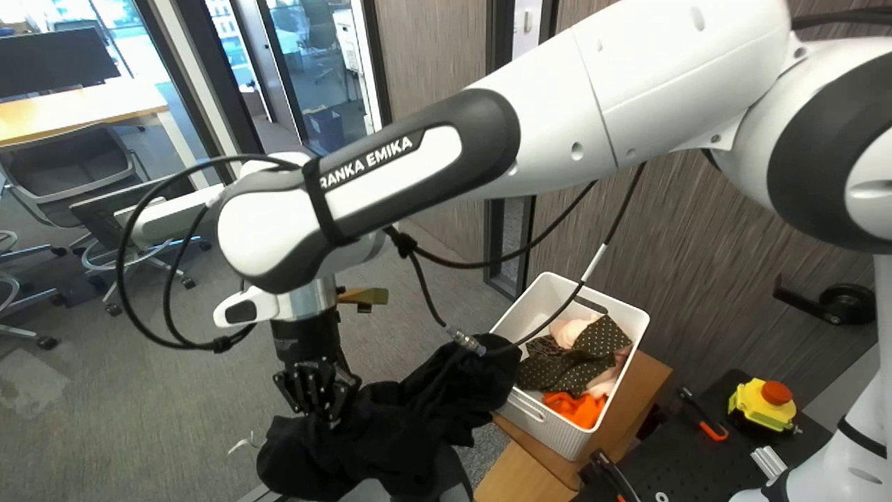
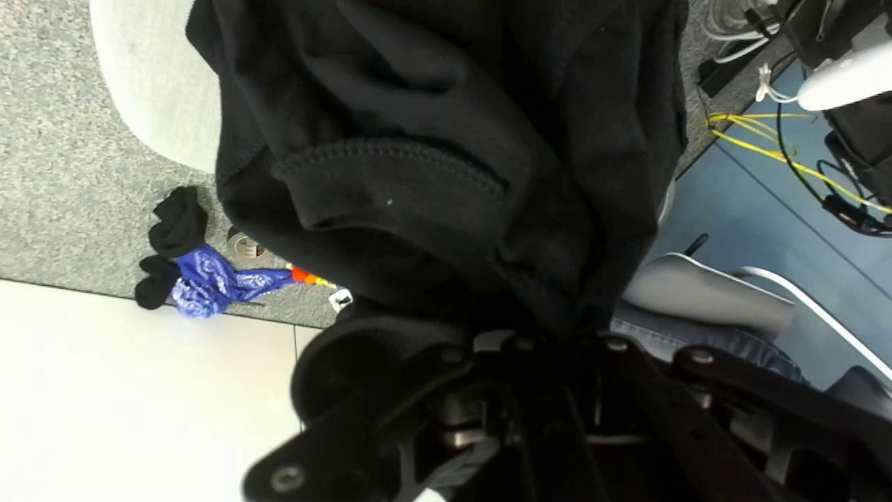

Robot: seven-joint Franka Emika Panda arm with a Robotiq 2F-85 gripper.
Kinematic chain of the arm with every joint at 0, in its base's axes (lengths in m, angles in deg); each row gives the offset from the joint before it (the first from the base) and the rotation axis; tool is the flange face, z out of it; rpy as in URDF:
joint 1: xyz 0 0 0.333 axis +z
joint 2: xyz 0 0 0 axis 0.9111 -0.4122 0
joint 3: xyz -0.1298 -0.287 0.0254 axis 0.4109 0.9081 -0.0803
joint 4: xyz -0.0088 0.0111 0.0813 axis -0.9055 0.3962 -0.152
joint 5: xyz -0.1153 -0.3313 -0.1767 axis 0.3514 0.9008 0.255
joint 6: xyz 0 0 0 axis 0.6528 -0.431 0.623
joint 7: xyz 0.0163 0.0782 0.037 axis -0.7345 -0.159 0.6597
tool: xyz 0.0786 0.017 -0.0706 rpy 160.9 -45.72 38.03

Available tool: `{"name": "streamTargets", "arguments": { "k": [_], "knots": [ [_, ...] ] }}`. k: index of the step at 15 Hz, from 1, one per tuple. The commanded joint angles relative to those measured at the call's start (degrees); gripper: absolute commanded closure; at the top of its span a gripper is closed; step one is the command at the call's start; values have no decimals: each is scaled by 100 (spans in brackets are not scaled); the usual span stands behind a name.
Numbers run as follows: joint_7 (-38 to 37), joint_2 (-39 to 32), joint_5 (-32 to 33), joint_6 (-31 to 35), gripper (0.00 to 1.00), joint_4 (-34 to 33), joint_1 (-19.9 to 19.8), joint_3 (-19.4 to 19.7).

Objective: Remove the black cloth from the basket and hang it on the chair

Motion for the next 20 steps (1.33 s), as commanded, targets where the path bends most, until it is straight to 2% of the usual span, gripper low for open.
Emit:
{"name": "streamTargets", "arguments": {
  "k": [1, 4, 12, 20],
  "knots": [
    [-352, -660, 501, 137, 92, -406, 315, 94],
    [-585, -1198, 866, 208, 92, -675, 452, 148],
    [-1317, -2754, 1556, -70, 92, -1896, 746, 369],
    [-1709, -3417, 1742, -391, 92, -2642, 862, 352]
  ]
}}
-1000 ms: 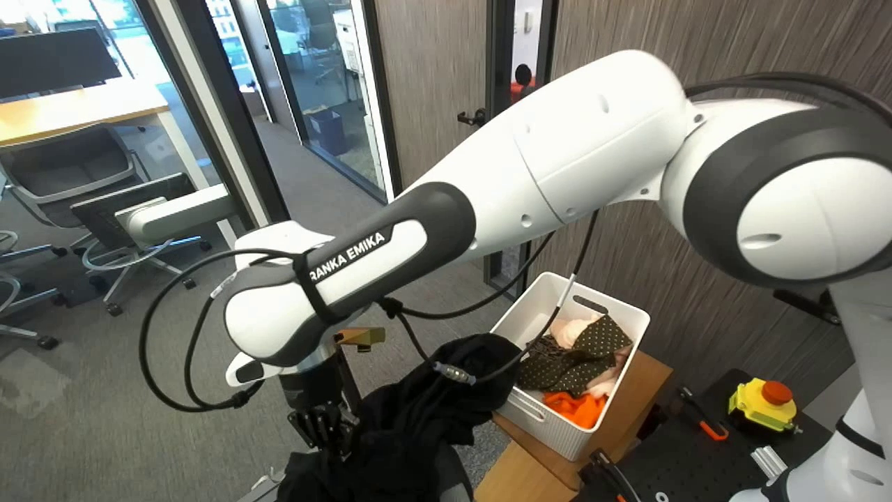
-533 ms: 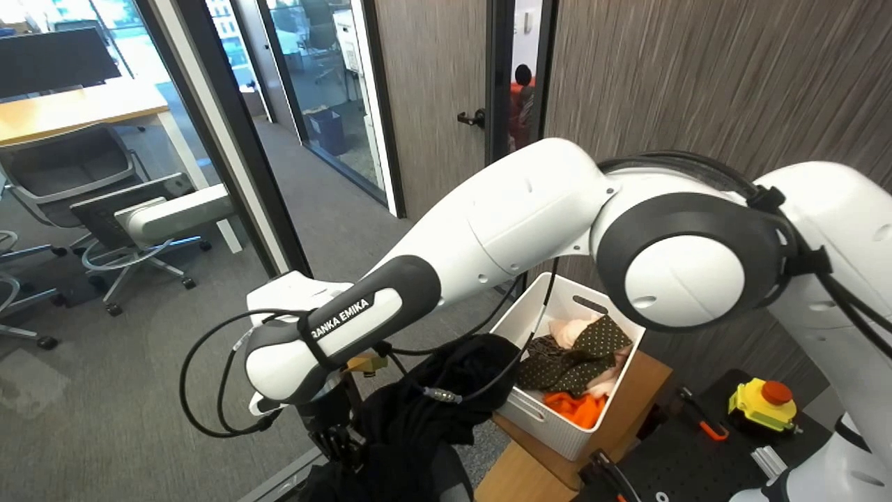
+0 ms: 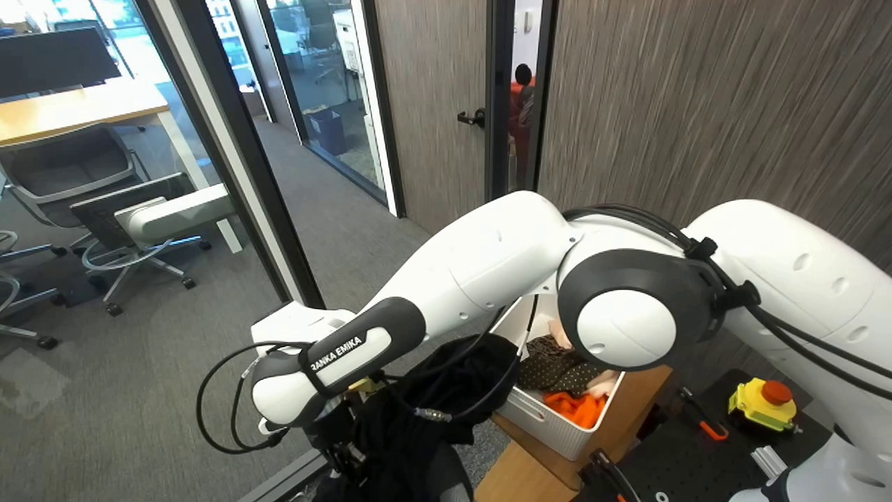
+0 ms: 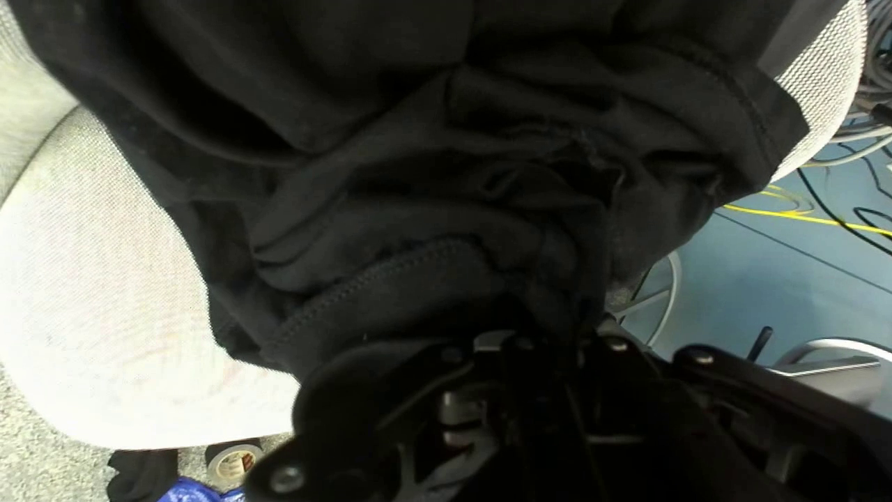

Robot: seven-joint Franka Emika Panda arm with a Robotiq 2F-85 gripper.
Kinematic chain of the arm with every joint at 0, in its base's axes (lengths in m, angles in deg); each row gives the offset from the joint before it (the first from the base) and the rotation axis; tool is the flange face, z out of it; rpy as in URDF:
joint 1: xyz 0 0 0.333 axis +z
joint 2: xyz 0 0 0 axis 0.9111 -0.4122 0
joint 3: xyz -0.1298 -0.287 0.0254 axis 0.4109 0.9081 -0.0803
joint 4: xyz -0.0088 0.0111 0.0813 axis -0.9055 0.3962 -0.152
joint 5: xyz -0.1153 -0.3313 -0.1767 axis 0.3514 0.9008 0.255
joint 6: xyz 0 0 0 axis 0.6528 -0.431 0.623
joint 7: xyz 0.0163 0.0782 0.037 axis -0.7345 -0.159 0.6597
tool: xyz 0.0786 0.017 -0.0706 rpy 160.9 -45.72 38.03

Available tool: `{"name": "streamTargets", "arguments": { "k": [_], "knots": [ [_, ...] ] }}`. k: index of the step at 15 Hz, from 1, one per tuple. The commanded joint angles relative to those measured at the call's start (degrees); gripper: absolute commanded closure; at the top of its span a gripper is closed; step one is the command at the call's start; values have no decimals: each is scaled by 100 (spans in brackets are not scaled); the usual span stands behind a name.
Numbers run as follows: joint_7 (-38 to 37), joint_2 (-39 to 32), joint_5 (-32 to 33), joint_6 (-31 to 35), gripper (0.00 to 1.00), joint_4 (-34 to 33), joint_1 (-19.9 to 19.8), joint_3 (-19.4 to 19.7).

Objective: Remove the black cloth from the basket and hang it on the chair

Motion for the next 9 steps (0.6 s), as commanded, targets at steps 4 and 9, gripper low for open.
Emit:
{"name": "streamTargets", "arguments": {
  "k": [4, 9],
  "knots": [
    [-289, -340, 145, -616, 69, -899, 130, 37],
    [-254, -3, 23, -983, 35, -992, -99, 89]
  ]
}}
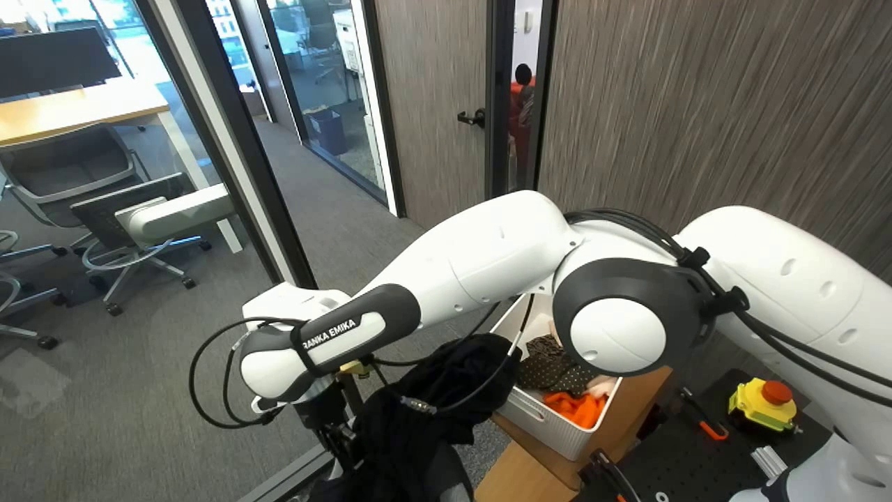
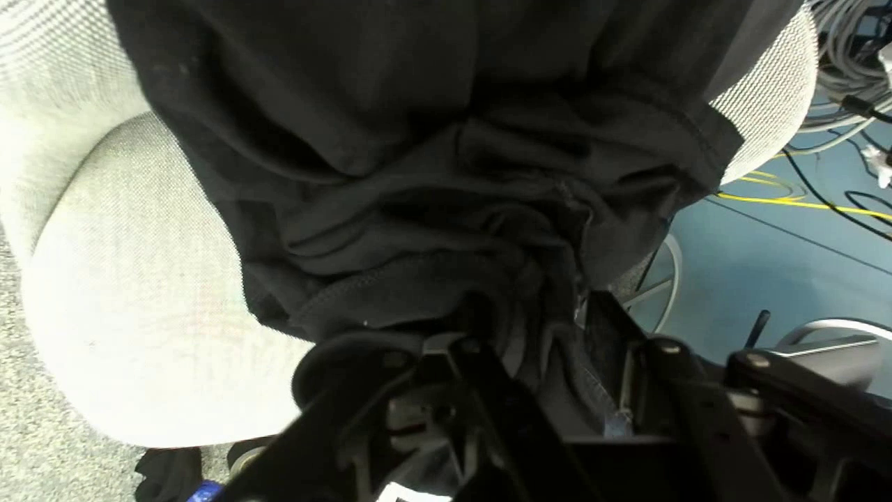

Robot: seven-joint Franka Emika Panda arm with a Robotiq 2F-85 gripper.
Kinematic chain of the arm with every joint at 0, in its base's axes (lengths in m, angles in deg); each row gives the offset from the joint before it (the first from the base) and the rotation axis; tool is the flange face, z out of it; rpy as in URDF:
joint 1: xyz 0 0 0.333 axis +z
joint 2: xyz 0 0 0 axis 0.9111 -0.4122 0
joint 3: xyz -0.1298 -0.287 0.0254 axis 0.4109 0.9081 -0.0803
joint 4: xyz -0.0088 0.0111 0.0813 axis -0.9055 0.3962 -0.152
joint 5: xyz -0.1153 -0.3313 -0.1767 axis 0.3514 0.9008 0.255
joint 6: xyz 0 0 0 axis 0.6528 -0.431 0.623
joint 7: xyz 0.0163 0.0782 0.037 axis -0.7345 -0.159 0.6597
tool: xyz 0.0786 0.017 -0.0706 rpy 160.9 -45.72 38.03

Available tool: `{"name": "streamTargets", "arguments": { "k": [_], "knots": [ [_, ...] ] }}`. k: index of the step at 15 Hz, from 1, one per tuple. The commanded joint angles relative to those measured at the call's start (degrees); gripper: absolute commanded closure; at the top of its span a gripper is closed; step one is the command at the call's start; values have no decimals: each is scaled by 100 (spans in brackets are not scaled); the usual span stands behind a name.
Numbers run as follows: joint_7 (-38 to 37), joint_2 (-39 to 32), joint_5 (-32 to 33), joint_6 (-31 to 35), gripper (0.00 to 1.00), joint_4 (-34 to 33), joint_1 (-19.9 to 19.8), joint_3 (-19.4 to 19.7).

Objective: Remove the black cloth from the basket and hang it on the chair

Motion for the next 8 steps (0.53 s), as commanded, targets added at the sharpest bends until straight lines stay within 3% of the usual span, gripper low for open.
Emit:
{"name": "streamTargets", "arguments": {
  "k": [1, 4, 8],
  "knots": [
    [-54, 347, -6, -330, 28, -150, -189, 75],
    [-42, 883, -34, -186, 4, 150, -523, 137],
    [-98, 1732, -130, 277, 0, 798, -1142, 232]
  ]
}}
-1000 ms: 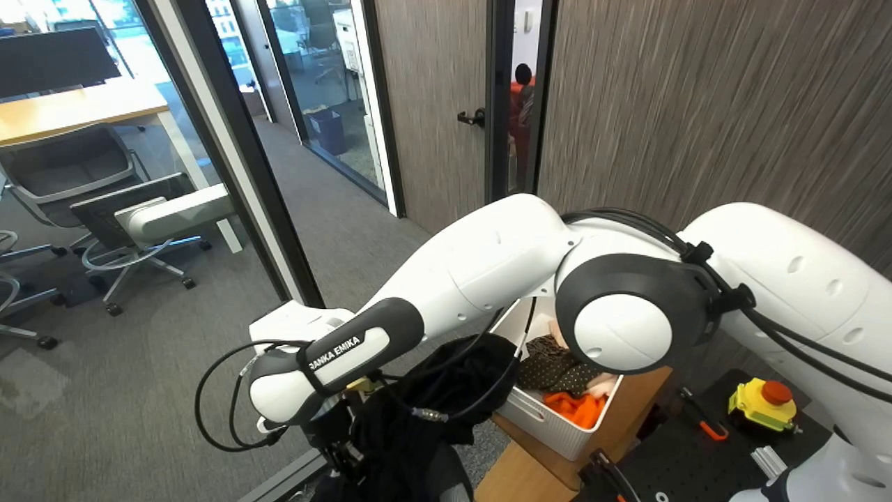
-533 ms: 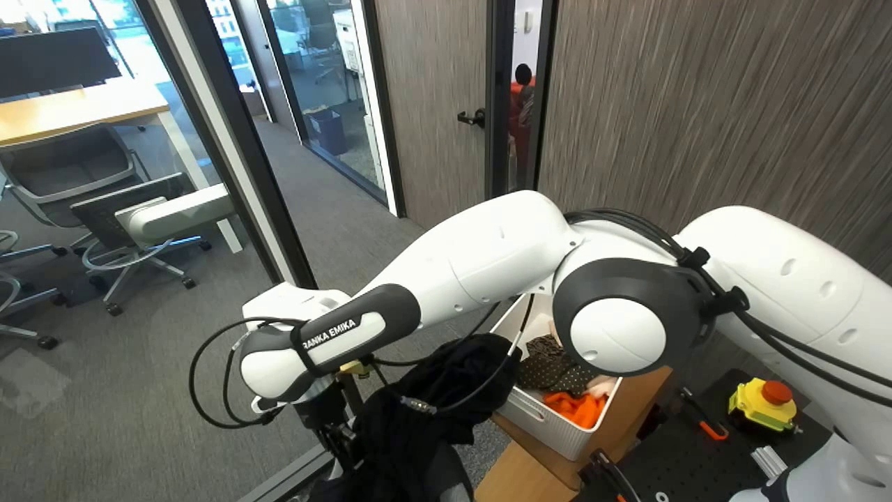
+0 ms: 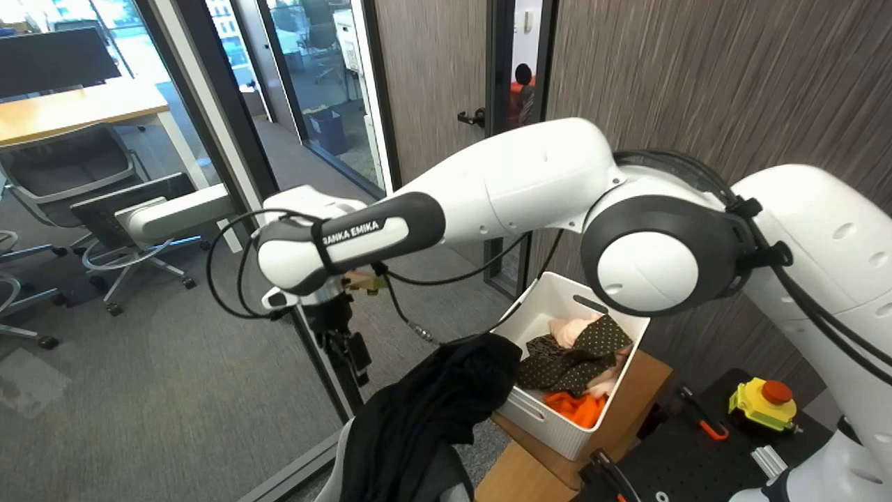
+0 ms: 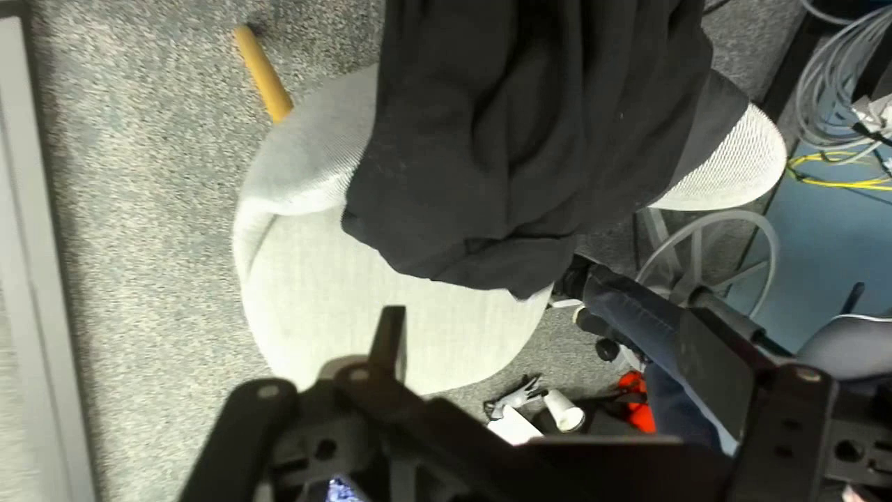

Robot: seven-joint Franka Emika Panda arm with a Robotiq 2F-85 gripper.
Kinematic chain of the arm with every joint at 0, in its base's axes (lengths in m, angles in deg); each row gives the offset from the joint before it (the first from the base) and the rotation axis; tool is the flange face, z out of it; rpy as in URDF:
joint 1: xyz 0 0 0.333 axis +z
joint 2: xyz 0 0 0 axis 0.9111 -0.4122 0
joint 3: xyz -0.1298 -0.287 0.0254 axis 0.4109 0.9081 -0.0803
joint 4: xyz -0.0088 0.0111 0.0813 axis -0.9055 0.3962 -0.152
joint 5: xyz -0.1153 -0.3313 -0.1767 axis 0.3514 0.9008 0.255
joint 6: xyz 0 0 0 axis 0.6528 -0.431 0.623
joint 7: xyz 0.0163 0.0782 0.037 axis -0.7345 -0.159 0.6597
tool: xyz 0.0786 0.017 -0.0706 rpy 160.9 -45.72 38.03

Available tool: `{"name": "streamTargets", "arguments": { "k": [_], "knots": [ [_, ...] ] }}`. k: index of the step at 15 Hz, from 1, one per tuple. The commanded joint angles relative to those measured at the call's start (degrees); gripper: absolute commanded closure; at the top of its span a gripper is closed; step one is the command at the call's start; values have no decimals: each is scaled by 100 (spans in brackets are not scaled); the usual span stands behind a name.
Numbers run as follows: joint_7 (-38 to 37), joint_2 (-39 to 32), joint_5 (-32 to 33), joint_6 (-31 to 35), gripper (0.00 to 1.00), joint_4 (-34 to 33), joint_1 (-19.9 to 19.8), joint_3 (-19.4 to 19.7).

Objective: Remove the black cloth from the basket and hang it on the chair

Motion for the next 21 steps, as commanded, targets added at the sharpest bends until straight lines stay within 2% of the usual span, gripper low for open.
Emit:
{"name": "streamTargets", "arguments": {
  "k": [1, 4, 7, 10, 13, 21],
  "knots": [
    [-110, 1005, -153, 469, 0, 996, -595, 76],
    [-176, 1610, -372, 881, 0, 1793, -1169, 89],
    [-147, 1995, -579, 1048, 0, 2486, -1544, 77],
    [-182, 2216, -702, 1207, 0, 3110, -1665, 197],
    [-314, 2297, -738, 1712, 0, 3725, -1689, 271],
    [-729, 1975, -570, 3071, 0, 4703, -1734, 440]
  ]
}}
